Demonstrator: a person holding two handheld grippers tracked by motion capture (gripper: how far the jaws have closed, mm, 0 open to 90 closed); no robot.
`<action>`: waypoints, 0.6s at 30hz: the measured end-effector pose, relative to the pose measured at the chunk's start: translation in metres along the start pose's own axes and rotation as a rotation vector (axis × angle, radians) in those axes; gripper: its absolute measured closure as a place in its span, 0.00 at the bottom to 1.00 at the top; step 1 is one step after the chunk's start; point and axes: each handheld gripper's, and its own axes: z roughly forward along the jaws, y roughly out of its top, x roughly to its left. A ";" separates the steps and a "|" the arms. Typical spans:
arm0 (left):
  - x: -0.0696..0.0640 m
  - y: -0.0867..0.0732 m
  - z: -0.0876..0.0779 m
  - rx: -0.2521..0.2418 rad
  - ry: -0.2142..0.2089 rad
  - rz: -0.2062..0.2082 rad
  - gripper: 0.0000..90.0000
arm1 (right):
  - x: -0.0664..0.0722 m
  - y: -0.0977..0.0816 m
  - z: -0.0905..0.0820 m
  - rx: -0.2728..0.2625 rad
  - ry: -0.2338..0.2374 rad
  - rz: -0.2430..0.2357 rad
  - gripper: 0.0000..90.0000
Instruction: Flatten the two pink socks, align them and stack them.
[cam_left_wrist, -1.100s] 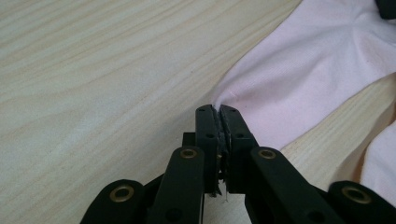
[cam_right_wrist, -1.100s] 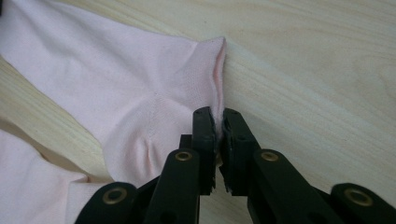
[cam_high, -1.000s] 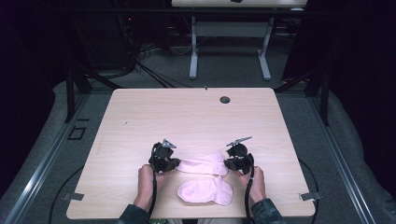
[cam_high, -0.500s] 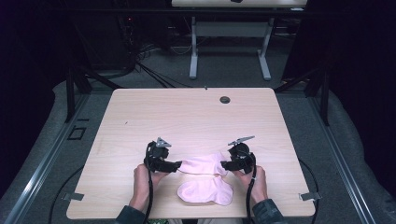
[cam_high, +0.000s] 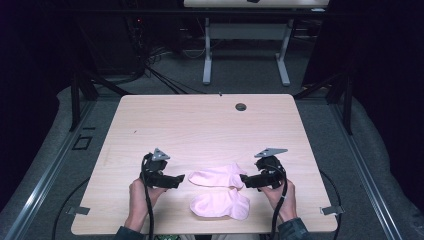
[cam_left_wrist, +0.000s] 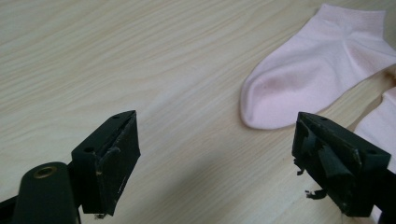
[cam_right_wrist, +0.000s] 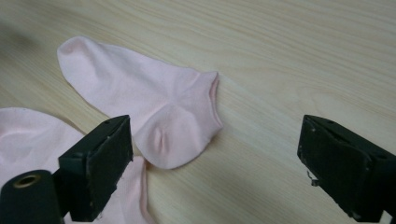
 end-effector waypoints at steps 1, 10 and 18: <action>0.002 -0.002 -0.003 -0.006 0.006 -0.006 0.16 | -0.001 -0.002 -0.003 -0.010 0.002 0.002 0.09; 0.022 -0.029 -0.027 -0.019 0.064 -0.066 0.12 | -0.031 -0.028 -0.034 -0.059 -0.089 0.064 0.02; 0.049 -0.069 -0.032 0.003 0.104 -0.143 0.03 | -0.066 -0.066 -0.042 -0.056 -0.190 0.147 0.00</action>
